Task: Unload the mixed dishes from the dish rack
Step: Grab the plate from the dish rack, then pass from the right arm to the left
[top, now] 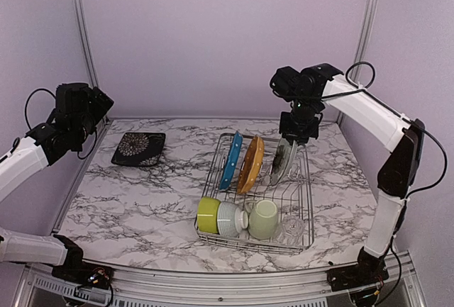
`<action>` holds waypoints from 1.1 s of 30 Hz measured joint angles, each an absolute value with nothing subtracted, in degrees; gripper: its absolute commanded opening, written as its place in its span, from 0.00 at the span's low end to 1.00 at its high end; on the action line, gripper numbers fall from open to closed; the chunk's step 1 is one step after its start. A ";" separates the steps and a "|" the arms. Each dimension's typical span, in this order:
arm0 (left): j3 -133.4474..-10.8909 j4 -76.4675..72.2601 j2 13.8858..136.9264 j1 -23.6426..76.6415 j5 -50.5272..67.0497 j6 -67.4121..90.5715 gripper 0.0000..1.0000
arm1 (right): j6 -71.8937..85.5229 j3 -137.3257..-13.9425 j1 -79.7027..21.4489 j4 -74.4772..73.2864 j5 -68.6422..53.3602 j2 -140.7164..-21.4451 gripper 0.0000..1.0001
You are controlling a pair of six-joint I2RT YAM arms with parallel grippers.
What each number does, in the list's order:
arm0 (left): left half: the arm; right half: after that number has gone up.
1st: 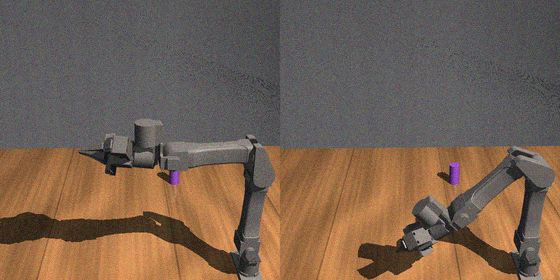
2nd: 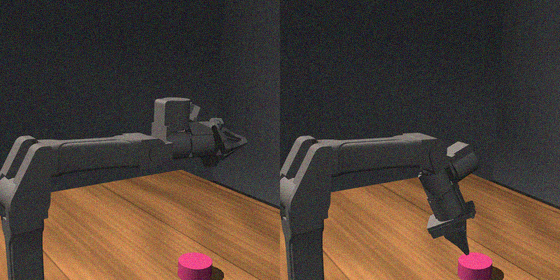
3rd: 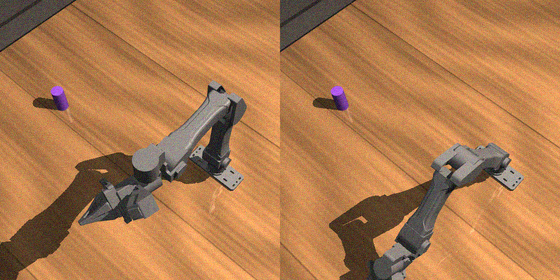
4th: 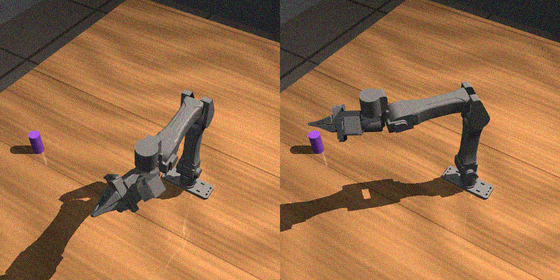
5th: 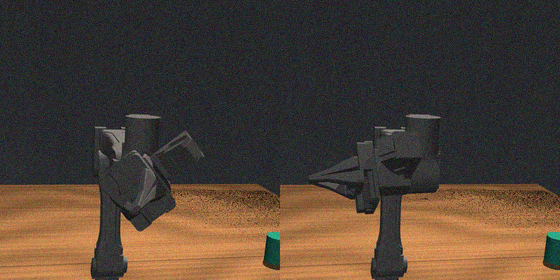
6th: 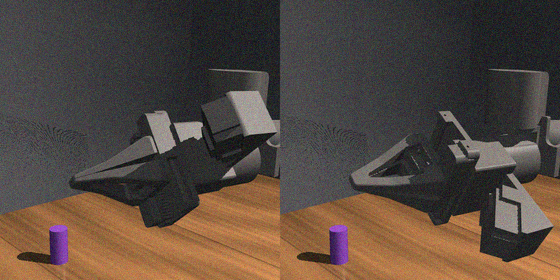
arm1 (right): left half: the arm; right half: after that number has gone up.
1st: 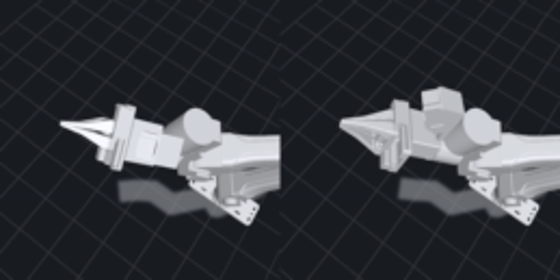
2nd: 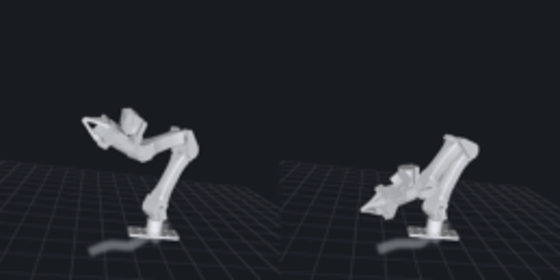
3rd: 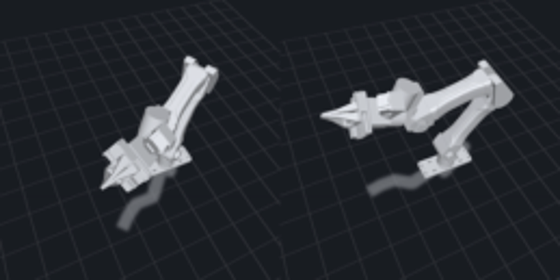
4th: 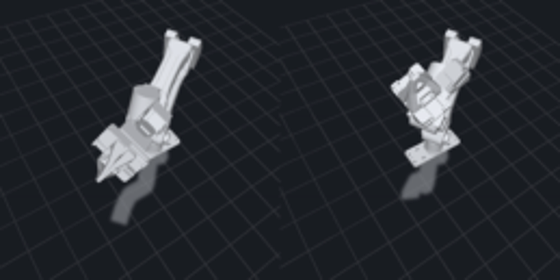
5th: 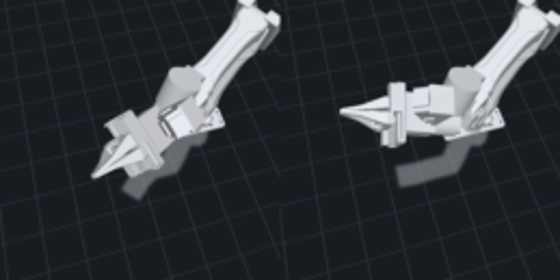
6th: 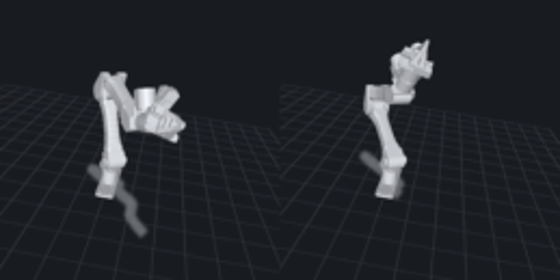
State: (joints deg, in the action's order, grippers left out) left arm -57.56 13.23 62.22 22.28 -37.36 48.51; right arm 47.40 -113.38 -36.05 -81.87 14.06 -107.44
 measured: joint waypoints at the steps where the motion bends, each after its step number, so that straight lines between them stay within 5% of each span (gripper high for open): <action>1: -57.56 12.97 62.22 22.28 -37.23 48.40 0.99 | 47.40 -113.36 -36.05 -81.87 14.24 -107.11 0.00; 21: -58.37 8.69 65.04 22.28 -30.46 42.70 0.99 | 45.43 -112.57 -33.36 -80.49 17.39 -93.45 0.00; 33: -68.12 3.31 71.81 22.28 -3.36 32.71 0.99 | 29.95 -110.89 -30.09 -64.01 7.64 -85.60 0.00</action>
